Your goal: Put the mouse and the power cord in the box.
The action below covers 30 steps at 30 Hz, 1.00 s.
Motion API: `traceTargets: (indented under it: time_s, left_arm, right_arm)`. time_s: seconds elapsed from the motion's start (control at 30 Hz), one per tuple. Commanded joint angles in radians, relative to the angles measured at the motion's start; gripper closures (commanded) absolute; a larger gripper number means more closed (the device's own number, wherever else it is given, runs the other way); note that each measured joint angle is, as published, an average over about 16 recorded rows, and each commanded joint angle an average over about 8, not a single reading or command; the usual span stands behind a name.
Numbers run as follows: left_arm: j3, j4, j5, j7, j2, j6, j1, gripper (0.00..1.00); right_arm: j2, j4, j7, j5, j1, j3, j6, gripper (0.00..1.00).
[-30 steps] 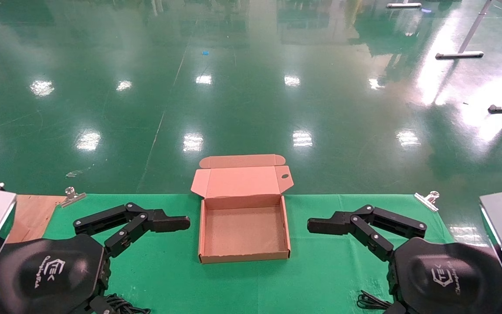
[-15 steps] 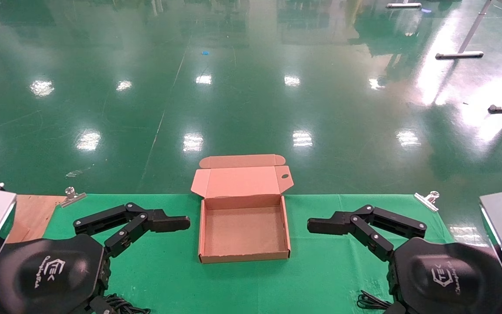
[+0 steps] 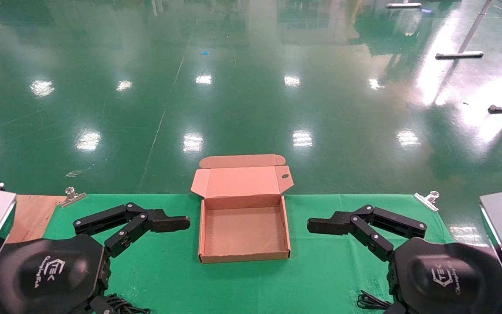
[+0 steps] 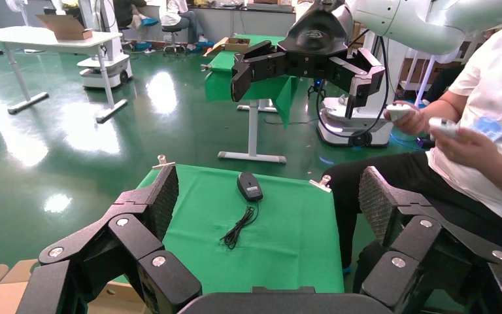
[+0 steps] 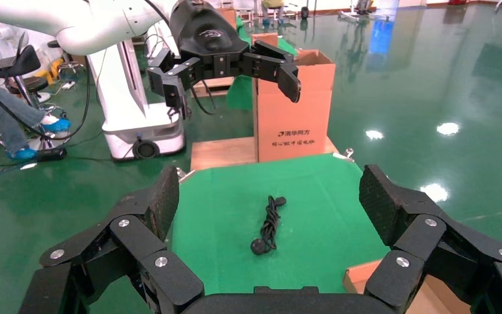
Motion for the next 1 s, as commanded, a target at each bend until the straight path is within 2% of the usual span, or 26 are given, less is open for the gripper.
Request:
traceTargets:
  time_s: [0.03,0.13,0.27,0.53,0.8,1.0]
  left_arm:
    - [-0.003,-0.001,-0.005,-0.002,-0.002,0.0,-0.001,0.0]
    - [0.011,0.006,0.023,0.01,0.007,0.001,0.002,0.0]
    - [0.057,0.041,0.118,0.042,0.031,0.014,-0.01,0.0]
    - [0.156,0.21,0.345,0.15,0.065,0.042,-0.072,0.0]
    - [0.27,0.377,0.659,0.332,0.106,-0.001,-0.176,0.0]
    - [0.345,0.5,0.855,0.497,0.183,-0.078,-0.265,0.0]
  right_arm:
    - [0.0,0.004,0.003,0.008,-0.001,0.003,0.0,0.0]
    - [0.002,-0.01,-0.013,-0.032,0.002,-0.011,-0.002,0.0]
    - [0.002,-0.044,-0.059,-0.159,0.027,-0.054,-0.008,0.0]
    - [-0.055,-0.064,-0.15,-0.571,0.182,-0.207,-0.023,0.0]
    - [-0.142,-0.047,-0.211,-1.001,0.311,-0.361,0.019,0.0]
    - [-0.194,-0.109,-0.245,-1.187,0.32,-0.428,0.091,0.0]
